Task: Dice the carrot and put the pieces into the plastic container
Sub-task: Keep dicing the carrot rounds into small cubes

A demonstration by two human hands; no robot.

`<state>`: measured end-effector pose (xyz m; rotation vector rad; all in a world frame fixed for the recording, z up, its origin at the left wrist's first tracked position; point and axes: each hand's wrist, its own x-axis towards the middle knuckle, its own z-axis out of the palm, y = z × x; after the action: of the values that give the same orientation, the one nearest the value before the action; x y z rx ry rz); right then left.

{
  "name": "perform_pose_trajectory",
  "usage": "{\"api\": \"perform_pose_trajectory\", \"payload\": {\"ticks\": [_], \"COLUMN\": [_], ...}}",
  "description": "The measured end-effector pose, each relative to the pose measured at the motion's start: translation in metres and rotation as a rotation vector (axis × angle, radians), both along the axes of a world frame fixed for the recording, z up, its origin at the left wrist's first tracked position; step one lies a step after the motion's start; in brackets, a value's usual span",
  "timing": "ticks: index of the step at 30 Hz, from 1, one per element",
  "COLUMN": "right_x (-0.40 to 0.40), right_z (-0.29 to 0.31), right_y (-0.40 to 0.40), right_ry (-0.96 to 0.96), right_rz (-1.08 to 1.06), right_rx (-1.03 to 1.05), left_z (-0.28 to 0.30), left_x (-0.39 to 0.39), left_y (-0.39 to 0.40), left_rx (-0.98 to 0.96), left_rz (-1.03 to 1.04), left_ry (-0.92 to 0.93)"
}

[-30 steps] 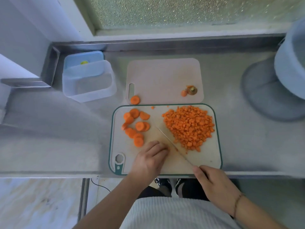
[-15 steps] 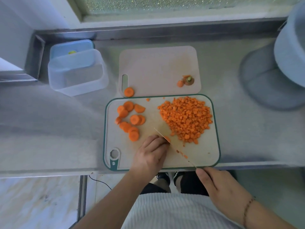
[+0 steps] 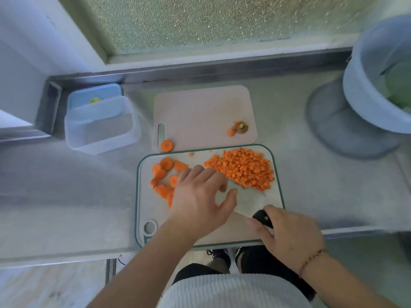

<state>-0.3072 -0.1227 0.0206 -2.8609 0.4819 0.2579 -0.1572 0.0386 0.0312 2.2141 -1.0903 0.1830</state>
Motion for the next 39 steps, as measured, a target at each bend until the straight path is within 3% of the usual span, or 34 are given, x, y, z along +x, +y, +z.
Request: {"api": "perform_pose_trajectory", "payload": {"ticks": [2,4,13,16,19,21,25,28,30,32,36,39], "right_x": [0.007,0.012,0.018,0.019,0.016,0.015,0.017,0.015,0.013,0.012,0.014,0.018], "right_z": [-0.002,-0.003,-0.005,0.003,-0.001,0.000,0.016,0.023,0.022,0.021,0.023,0.023], "right_y": [0.000,0.001,0.001,0.001,-0.003,-0.005,0.000,0.003,0.002,-0.001,0.001,0.004], "right_ry": [-0.003,-0.047,-0.055,0.012,0.025,-0.004,-0.006,0.075,0.121,0.114,0.050,0.170], "right_rz": [0.039,0.060,0.069,0.049,-0.007,-0.036,-0.008,0.024,0.014,-0.069,-0.276,-0.392], "right_rx": [-0.046,-0.085,-0.147,-0.074,0.171,0.293,0.339,0.173,0.083,0.187,0.734,0.980], "left_z": [-0.015,-0.027,-0.045,-0.027,0.016,0.030,-0.013,-0.043,-0.047,-0.048,-0.067,-0.082], "left_x": [0.010,0.016,0.029,0.029,0.026,0.019,-0.005,-0.029,-0.042,-0.050,-0.044,-0.036], "left_y": [-0.017,-0.030,-0.061,-0.064,-0.049,-0.029,0.015,0.036,0.042,0.047,0.051,0.046], "left_rx": [0.274,0.411,0.462,0.246,-0.214,-0.409,-0.314,-0.188,-0.209,-0.193,0.063,0.102], "left_rz": [-0.024,-0.063,-0.048,-0.030,-0.032,-0.010,-0.098,-0.099,-0.058,-0.070,-0.141,-0.146], "left_ry": [-0.035,-0.033,0.036,0.059,0.068,0.014,-0.099,-0.208,-0.237,-0.167,-0.062,-0.038]}}
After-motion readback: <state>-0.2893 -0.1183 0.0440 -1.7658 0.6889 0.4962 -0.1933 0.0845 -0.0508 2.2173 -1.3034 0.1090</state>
